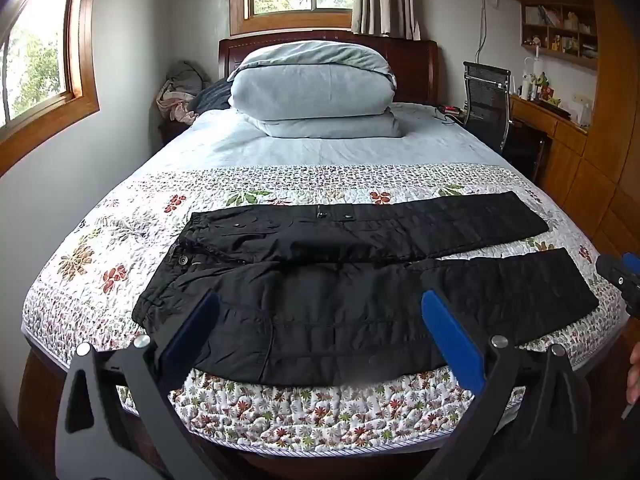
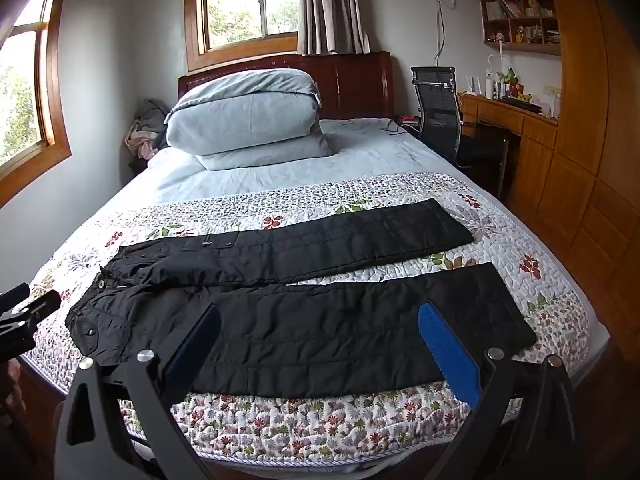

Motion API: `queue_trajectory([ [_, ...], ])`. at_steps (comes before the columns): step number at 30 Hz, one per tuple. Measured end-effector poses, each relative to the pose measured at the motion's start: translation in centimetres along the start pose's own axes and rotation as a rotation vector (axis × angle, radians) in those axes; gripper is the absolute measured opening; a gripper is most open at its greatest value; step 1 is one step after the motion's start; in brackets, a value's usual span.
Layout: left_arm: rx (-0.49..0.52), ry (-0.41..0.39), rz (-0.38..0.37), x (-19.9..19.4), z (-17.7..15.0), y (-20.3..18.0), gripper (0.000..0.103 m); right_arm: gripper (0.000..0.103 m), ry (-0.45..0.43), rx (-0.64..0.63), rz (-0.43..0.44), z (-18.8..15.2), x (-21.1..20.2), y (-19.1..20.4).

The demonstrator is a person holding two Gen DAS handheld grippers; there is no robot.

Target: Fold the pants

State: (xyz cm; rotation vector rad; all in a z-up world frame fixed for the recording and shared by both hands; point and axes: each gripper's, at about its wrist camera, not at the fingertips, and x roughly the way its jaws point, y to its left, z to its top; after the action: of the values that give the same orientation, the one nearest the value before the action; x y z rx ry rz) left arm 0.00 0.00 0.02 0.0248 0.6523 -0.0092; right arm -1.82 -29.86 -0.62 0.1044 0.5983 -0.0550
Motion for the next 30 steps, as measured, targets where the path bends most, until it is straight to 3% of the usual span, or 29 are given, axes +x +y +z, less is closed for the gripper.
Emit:
queue_trajectory([
  [30, 0.004, 0.000, 0.003, -0.05, 0.05, -0.12, 0.101, 0.100, -0.022, 0.032, -0.004, 0.30, -0.24, -0.17],
])
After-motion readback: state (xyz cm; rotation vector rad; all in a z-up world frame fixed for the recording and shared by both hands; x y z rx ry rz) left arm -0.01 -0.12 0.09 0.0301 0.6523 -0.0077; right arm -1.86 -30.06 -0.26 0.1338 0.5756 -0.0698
